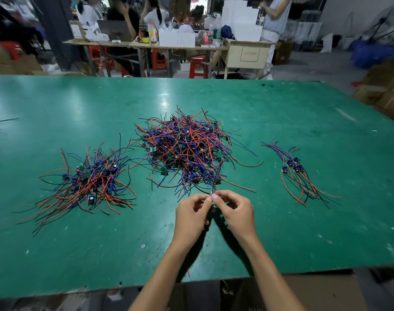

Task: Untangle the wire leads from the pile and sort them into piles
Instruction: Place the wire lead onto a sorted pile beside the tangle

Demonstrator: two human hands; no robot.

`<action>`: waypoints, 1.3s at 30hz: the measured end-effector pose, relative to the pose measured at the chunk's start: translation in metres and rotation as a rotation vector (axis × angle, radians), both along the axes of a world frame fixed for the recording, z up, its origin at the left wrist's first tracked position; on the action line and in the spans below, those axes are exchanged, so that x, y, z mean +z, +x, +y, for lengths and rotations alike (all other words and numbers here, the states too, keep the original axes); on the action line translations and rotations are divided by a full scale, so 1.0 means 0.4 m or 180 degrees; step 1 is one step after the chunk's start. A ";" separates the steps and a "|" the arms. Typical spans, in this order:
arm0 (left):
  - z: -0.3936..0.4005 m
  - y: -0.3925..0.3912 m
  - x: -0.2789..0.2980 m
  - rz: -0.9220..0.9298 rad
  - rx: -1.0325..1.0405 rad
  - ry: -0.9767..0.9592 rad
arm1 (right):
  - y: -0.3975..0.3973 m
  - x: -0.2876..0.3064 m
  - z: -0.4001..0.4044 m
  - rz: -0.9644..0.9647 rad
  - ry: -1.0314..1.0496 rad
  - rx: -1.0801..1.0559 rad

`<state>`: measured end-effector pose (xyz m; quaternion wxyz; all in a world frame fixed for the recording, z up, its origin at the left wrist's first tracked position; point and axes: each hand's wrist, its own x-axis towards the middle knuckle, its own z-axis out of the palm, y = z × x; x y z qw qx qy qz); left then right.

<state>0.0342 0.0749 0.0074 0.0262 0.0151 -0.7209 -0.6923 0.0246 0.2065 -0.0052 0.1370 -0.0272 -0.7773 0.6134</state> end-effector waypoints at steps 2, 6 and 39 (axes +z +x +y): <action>-0.003 0.001 0.000 0.0044 -0.0035 -0.0052 | 0.000 -0.001 0.002 0.0007 0.0016 0.0023; -0.009 0.000 -0.001 0.0108 -0.0155 -0.0215 | 0.002 0.001 0.003 0.0081 0.0215 -0.0020; -0.010 0.000 0.006 0.0181 -0.0375 -0.0514 | -0.120 0.120 0.015 -0.1251 -0.1695 -0.0947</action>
